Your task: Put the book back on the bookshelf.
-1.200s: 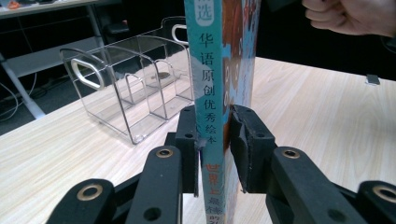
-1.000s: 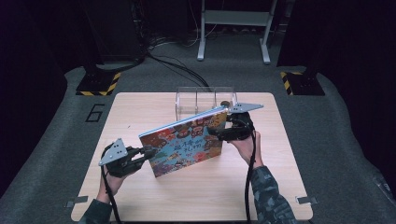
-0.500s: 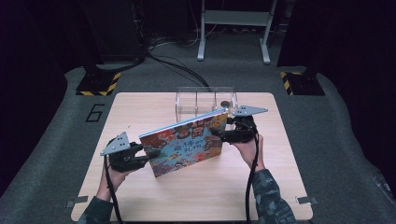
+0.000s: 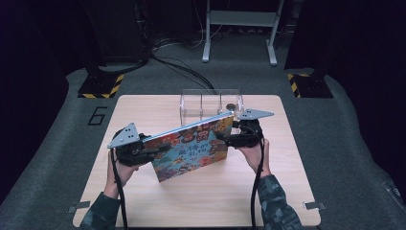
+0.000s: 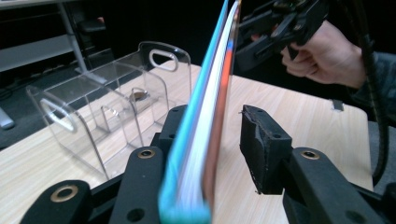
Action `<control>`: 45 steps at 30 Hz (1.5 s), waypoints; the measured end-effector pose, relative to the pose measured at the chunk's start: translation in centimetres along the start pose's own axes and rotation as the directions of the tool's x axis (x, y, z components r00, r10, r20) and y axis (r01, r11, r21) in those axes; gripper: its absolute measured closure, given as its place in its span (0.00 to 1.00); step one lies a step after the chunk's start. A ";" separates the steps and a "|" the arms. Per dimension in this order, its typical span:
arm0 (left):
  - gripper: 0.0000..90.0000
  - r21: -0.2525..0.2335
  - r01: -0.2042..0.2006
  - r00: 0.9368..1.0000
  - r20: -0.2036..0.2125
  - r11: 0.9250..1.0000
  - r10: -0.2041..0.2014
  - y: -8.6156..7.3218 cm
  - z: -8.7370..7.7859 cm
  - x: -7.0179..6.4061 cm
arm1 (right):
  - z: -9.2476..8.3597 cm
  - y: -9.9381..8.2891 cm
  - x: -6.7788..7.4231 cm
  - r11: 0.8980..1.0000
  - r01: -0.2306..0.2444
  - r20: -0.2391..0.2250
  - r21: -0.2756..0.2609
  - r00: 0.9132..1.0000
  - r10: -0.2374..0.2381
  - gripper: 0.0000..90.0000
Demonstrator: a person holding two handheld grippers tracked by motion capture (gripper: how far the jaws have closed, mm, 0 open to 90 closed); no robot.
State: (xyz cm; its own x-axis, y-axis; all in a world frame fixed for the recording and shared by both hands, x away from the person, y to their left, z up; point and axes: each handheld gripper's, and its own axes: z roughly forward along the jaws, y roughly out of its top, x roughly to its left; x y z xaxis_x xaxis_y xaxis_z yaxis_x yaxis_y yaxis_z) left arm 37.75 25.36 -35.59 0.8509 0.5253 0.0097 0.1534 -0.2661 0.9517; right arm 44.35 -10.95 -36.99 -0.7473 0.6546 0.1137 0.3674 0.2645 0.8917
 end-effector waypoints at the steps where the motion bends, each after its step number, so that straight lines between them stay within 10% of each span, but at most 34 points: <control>1: 0.70 -0.001 -0.006 1.000 -0.008 1.000 0.006 0.3 0.0 0.0 | 0.0 0.0 0.0 1.000 -0.004 0.001 0.002 1.000 0.004 0.31; 12: 0.81 0.158 -0.104 0.994 0.047 0.982 0.098 3.0 2.4 -0.3 | -0.1 0.1 0.0 1.000 0.002 -0.005 0.009 1.000 -0.002 0.31; 18: 0.88 0.184 -0.082 0.994 0.090 0.979 0.066 3.3 2.5 0.0 | -0.2 -0.2 0.2 1.000 -0.021 0.000 0.012 1.000 0.021 0.24; 27: 0.89 0.199 -0.082 0.992 0.115 0.977 0.059 3.5 2.6 0.1 | -2.3 -4.6 -1.2 0.996 -0.077 0.144 0.036 0.987 0.071 0.15; 31: 0.90 0.195 -0.082 0.991 0.119 0.977 0.060 3.6 2.6 -0.1 | -3.0 -9.0 -3.0 0.980 -0.187 0.234 0.071 0.958 0.165 0.15; 37: 0.90 0.198 -0.054 0.994 0.099 0.979 0.034 4.0 2.8 -0.1 | -3.1 -14.9 -5.5 0.931 -0.346 0.415 0.119 0.869 0.269 0.10; 41: 0.90 0.201 -0.047 0.996 0.086 0.978 0.030 4.6 2.9 0.1 | -3.3 -16.5 -6.4 0.908 -0.402 0.464 0.116 0.831 0.309 0.08; 45: 0.90 0.211 -0.039 0.997 0.070 0.977 0.025 5.3 3.0 0.1 | -3.4 -17.1 -7.3 0.906 -0.407 0.489 0.114 0.817 0.305 0.07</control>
State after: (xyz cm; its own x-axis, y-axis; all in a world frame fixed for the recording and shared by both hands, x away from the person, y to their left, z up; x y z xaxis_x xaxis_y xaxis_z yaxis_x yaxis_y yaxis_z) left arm 40.17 21.56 -31.52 0.8876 0.4605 0.0119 0.2226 -0.4514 0.8641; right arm 41.67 -22.67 -51.55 -0.2280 0.9620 0.1504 0.7002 0.0547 0.7118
